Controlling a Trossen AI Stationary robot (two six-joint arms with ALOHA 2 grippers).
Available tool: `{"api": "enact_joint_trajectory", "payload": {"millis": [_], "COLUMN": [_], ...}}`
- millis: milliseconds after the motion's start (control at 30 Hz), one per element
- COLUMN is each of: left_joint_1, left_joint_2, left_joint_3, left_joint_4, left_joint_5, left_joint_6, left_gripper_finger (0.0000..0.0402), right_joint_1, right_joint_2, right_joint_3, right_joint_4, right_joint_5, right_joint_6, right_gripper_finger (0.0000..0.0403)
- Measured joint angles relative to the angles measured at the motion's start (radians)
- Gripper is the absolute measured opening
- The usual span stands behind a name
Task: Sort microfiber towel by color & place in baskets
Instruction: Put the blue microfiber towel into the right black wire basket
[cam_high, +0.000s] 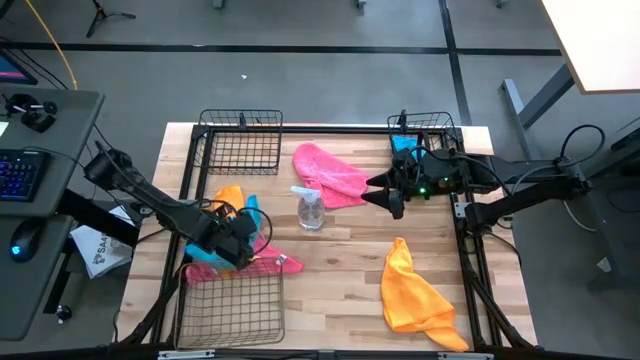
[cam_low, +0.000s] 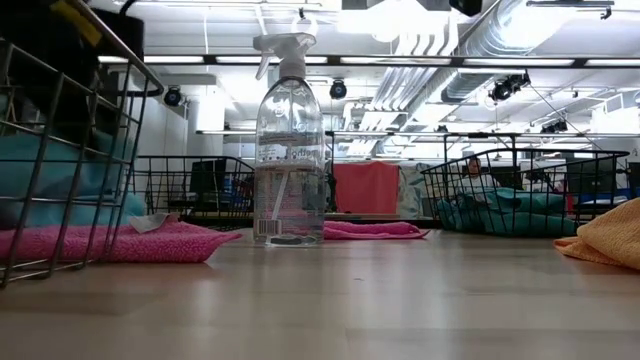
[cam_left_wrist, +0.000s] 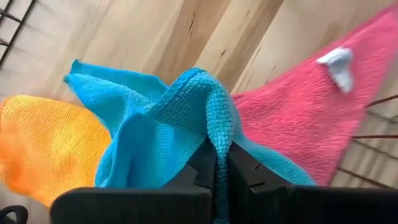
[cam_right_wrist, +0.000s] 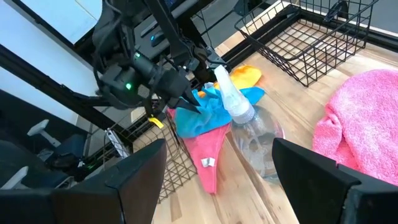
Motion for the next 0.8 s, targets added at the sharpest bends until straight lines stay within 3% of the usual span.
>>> {"api": "enact_joint_trajectory", "payload": {"millis": [233, 433, 600, 800], "left_joint_1": [0.000, 0.025, 0.085, 0.156], "left_joint_2": [-0.112, -0.163, -0.145, -0.034], "left_joint_3": [0.111, 0.315, 0.534, 0.792], "left_joint_4": [-0.003, -0.005, 0.037, 0.134], "left_joint_5": [-0.036, -0.174, -0.240, -0.206], "left_joint_6": [0.122, 0.290, 0.487, 0.724], "left_gripper_finger": [0.0001, 0.0000, 0.0000, 0.0000], "right_joint_1": [0.000, 0.000, 0.001, 0.025], "right_joint_2": [0.000, 0.000, 0.011, 0.088], "right_joint_3": [0.000, 0.000, 0.000, 0.003], "right_joint_4": [0.021, 0.069, 0.252, 0.496], "right_joint_5": [0.000, 0.000, 0.000, -0.034], "right_joint_6": [0.000, -0.005, -0.034, -0.147], "right_gripper_finger": [0.0288, 0.0288, 0.0288, 0.0288]}}
